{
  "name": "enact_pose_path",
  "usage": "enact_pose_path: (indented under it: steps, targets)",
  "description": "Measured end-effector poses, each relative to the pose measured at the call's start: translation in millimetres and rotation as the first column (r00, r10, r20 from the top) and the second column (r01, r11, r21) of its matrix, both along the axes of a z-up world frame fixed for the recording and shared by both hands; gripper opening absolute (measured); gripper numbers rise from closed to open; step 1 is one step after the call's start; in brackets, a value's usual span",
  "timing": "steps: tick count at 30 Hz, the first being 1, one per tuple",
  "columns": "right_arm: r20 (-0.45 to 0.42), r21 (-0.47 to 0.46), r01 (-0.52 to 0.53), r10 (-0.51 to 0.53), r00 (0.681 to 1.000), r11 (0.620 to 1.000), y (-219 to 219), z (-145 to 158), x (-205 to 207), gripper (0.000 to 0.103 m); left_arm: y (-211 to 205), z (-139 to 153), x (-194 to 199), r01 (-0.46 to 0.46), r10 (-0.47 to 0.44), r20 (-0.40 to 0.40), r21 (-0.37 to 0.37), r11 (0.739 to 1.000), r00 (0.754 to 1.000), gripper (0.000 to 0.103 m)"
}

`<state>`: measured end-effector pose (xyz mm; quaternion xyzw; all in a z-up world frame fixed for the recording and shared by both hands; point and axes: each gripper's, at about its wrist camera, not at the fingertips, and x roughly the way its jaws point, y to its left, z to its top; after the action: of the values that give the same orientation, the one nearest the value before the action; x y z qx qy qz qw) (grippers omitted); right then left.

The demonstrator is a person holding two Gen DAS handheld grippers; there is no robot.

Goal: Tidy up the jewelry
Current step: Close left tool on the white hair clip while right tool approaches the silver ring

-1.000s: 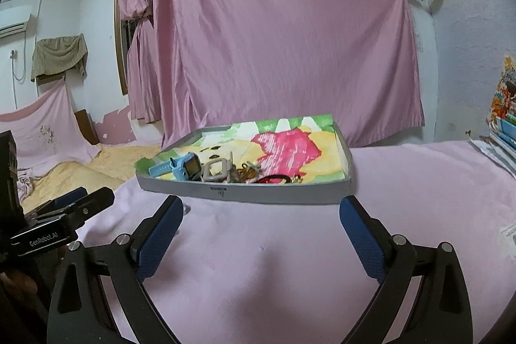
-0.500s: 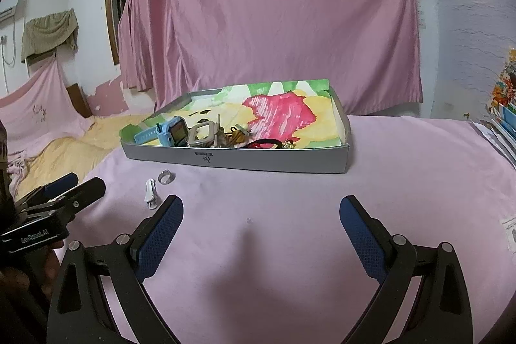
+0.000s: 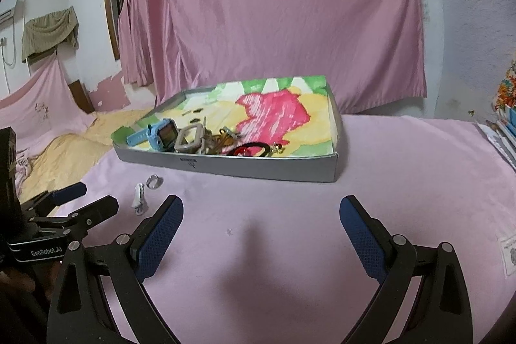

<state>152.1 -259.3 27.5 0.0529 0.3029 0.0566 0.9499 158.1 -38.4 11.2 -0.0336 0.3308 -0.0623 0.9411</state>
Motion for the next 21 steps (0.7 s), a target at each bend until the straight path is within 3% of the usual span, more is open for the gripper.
enact_pose_path:
  steps: [4, 11, 13, 17, 21]
  targets:
    - [-0.074, 0.016, -0.035, 0.036, 0.997, 0.999, -4, -5, 18, 0.095, -8, -2, 9, 0.009, -0.008, -0.048, 0.02, 1.0, 0.999, 0.099]
    - [-0.134, 0.034, -0.059, 0.063, 0.989, 0.998, -8, -15, 37, 0.095, -15, -11, 24, 0.028, -0.025, -0.137, 0.025, 0.999, 0.99, 0.061]
    - [-0.149, 0.036, -0.068, 0.072, 0.986, 0.997, -6, -18, 40, 0.094, -16, -14, 27, 0.027, -0.022, -0.157, 0.033, 0.999, 0.987, 0.055]
    - [-0.186, 0.035, -0.1, 0.104, 0.977, 0.994, 1, -24, 47, 0.079, -17, -15, 29, 0.025, -0.018, -0.164, 0.045, 0.999, 0.986, 0.044]
    - [-0.225, 0.027, -0.134, 0.136, 0.965, 0.991, 12, -30, 54, 0.079, -16, -15, 33, 0.01, 0.002, -0.167, 0.071, 0.997, 0.986, 0.032]
